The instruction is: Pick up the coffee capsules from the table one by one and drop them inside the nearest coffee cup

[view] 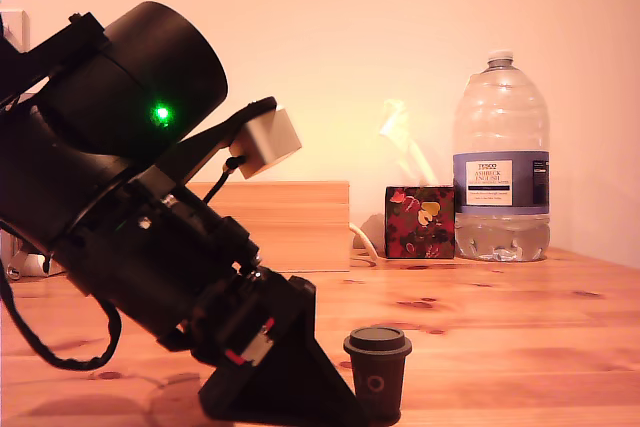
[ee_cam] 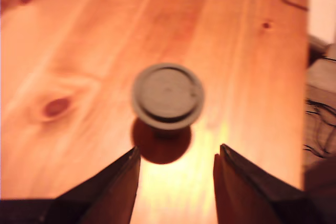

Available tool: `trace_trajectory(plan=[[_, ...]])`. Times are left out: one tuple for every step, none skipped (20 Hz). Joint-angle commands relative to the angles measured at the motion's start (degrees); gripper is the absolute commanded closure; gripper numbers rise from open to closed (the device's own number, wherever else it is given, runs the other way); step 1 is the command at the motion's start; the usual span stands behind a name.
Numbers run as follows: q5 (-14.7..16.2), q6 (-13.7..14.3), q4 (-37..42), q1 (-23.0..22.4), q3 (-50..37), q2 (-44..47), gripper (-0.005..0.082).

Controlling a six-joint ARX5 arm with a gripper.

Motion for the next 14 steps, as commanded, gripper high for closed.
trace_trajectory(plan=[[-0.46,-0.11,1.55,0.2,0.22,-0.44,0.0319],[-0.44,-0.13,1.97,0.2,0.22,-0.39,0.0319],[-0.44,-0.13,2.32,0.17,0.22,-0.09,0.0319],[-0.46,-0.13,2.69,0.04,0.22,0.22,0.0319],[-0.44,-0.11,3.52,-0.22,0.22,1.01,0.0319],[-0.46,-0.11,4.57,-0.48,0.26,1.77,0.0319],[-0.48,-0.04,5.2,-0.72,0.48,2.25,0.0319],[-0.46,-0.04,5.4,-0.74,0.79,2.58,0.0319],[-0.42,-0.04,5.38,-0.9,1.05,2.69,0.0319],[-0.42,-0.04,5.35,-1.09,1.36,2.95,0.0319],[-0.42,-0.02,5.33,-1.16,1.68,3.17,0.0319],[-0.42,0.07,5.16,-1.42,2.16,3.72,0.0319],[-0.44,0.31,4.7,-1.6,2.73,4.33,0.0319],[-0.46,0.31,4.35,-1.77,3.61,5.27,0.0319]])
